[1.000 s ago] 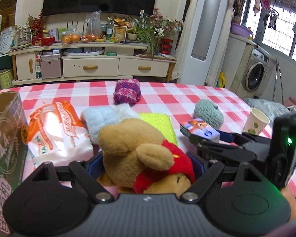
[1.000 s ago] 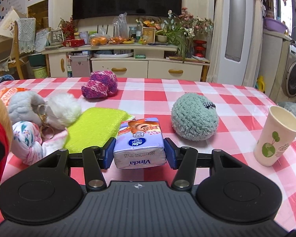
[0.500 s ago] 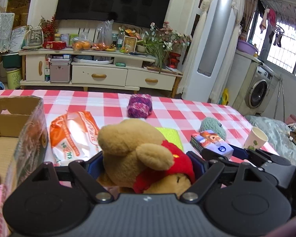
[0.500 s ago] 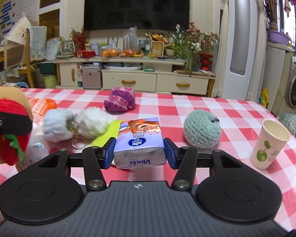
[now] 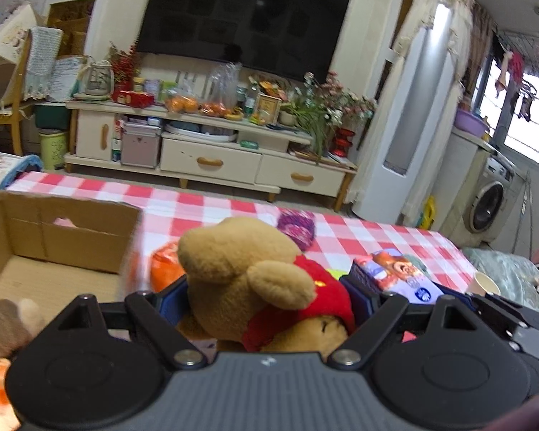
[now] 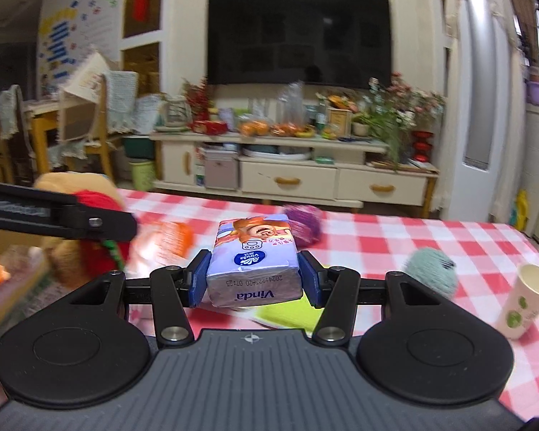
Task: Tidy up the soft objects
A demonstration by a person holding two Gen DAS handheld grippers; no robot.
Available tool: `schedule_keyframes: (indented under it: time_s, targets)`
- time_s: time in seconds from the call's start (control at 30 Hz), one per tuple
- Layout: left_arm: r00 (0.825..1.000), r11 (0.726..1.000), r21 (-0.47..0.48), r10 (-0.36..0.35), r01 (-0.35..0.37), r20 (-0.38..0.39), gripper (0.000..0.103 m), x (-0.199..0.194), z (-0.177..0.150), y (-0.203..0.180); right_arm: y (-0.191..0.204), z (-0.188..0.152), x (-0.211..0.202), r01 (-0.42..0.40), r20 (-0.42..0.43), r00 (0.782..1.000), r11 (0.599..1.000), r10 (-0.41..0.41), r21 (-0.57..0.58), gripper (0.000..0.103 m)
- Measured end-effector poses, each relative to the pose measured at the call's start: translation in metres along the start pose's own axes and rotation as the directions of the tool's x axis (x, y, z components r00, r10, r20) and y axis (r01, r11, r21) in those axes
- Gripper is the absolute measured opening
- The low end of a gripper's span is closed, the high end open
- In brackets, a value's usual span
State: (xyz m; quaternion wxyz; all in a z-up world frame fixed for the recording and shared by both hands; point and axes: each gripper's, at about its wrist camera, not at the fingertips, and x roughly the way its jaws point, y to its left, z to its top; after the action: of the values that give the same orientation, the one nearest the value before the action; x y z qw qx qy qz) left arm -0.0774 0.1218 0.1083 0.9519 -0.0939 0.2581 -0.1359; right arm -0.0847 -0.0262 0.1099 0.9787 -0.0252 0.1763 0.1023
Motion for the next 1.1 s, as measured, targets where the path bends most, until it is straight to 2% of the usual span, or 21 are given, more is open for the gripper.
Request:
schedule_keyframes:
  time_s: [0.27,0.37,0.5,0.67,1.1]
  targets:
    - [0.994,0.994,-0.053,0.093,-0.09,0.055,0.084,-0.018,0.012,0.036,0.046,0.021,-0.004,-0.134,0.034,0.99,0.99,0.135,-0.035,0.065]
    - [0.984,0.988,-0.057,0.149,-0.143,0.1,0.084,-0.029,0.019,0.05,0.065,0.029,-0.003,-0.185,0.036,0.982,0.981,0.187,-0.052,0.065]
    - [0.97,0.975,-0.121,0.201,-0.185,0.138,0.084,-0.04,0.025,0.073,0.087,0.037,0.002,-0.247,0.036,0.967,0.965,0.251,-0.082,0.065]
    - [0.956,0.954,-0.193,0.259,-0.231,0.137,0.084,-0.044,0.029,0.101,0.108,0.038,0.012,-0.292,0.019,0.955,0.949,0.297,-0.119,0.065]
    - [0.95,0.94,-0.242,0.279,-0.24,0.138,0.084,-0.054,0.028,0.129,0.135,0.028,0.026,-0.362,-0.041,0.932,0.919,0.36,-0.156,0.065]
